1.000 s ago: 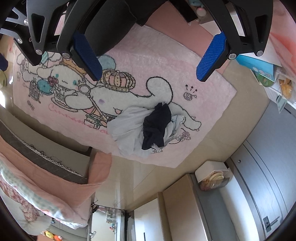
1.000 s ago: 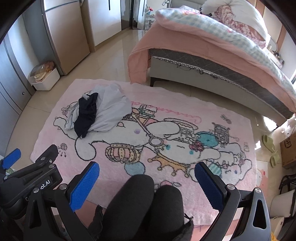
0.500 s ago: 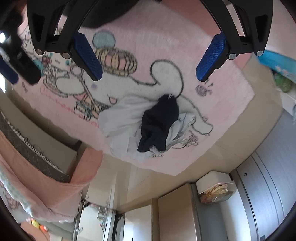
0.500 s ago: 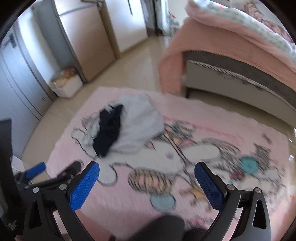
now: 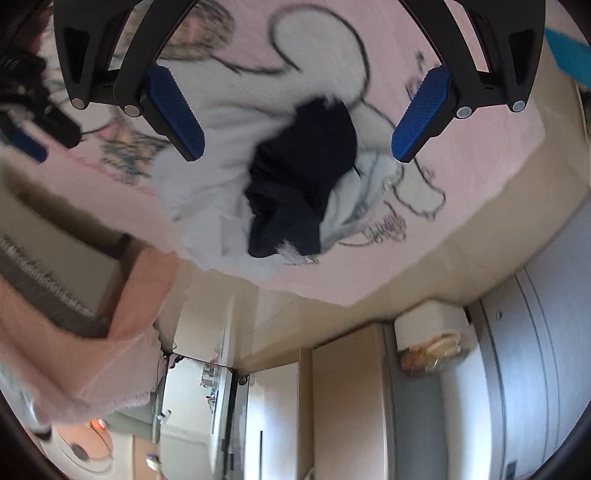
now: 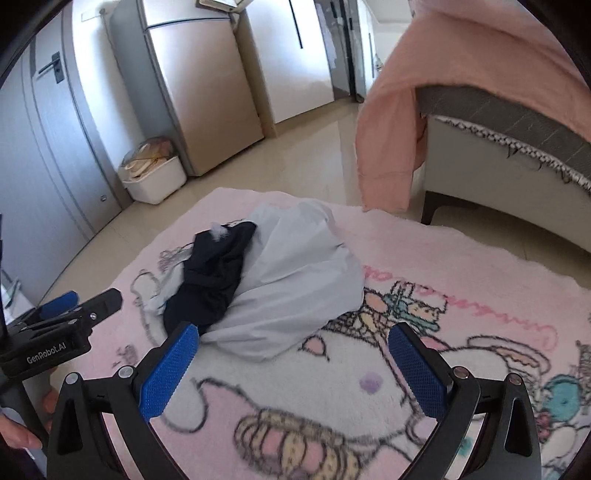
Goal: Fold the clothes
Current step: 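Grasp the navy trousers with the right tool while the left tool grasps them too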
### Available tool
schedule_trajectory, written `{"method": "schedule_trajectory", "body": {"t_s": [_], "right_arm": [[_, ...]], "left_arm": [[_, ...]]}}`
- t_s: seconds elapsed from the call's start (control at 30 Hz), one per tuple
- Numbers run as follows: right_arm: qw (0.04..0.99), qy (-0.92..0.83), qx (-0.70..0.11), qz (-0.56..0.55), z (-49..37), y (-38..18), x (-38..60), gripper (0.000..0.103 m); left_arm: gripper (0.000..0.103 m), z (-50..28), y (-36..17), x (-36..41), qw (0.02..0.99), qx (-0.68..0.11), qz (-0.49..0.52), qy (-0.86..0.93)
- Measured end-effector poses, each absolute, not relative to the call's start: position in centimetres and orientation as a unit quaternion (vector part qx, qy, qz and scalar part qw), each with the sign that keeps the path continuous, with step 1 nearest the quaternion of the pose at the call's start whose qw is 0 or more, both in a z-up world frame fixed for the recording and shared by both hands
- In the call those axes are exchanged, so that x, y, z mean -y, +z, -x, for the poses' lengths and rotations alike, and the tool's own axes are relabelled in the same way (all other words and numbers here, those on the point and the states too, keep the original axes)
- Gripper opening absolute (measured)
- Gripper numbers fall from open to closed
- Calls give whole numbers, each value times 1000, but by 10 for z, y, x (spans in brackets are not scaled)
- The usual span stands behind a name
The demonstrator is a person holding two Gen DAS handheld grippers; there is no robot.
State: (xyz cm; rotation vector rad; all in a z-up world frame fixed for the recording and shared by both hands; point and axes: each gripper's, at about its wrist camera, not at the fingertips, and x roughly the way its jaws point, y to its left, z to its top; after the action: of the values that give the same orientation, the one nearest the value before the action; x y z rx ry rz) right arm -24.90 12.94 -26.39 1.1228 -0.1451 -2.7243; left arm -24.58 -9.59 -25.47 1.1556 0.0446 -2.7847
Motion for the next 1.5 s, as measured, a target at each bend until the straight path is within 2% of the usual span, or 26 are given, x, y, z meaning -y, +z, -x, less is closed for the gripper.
{"method": "schedule_trajectory", "body": {"t_s": [0.13,0.4,0.6,0.73,0.87,1.0,1.1,1.23,1.3,1.33,1.37,1.4,1.47,1.5], "right_arm": [[86,-925,46,-366,267,-295,-117,103],[110,-880,160,-433,291,-357,-109,103],[141,-868,222,-422,314,-364,-101,103],[199,-827,327,-412,331,-373,-99,103],[240,-798,387,-395,343,-375,-90,103],[267,-774,422,-389,353,-383,-78,103],[275,-770,415,-399,361,-393,-65,103],[286,-752,433,-406,366,-411,-55,103],[288,-746,448,-399,369,-418,-53,102],[288,-744,455,-396,371,-421,-52,102],[290,-744,456,-392,372,-424,-50,99],[292,-748,451,-390,371,-425,-49,92],[288,-756,435,-395,373,-426,-46,81],[284,-760,427,-399,375,-426,-44,75]], "left_arm": [[103,275,-292,104,60,0,-405,-912],[103,315,-336,124,90,-36,-412,-906],[103,327,-344,129,79,-34,-417,-905],[102,326,-348,131,60,-28,-421,-905],[100,317,-359,141,44,-51,-432,-899],[96,311,-376,143,35,-39,-450,-891],[95,308,-388,140,31,-34,-456,-889],[74,306,-406,131,45,-14,-450,-892],[72,304,-414,125,52,-3,-444,-895],[65,298,-417,120,54,5,-427,-903],[55,293,-419,115,56,15,-413,-909],[51,290,-419,109,55,27,-407,-912],[35,284,-421,97,54,51,-396,-915],[34,284,-421,93,55,63,-394,-915]]}}
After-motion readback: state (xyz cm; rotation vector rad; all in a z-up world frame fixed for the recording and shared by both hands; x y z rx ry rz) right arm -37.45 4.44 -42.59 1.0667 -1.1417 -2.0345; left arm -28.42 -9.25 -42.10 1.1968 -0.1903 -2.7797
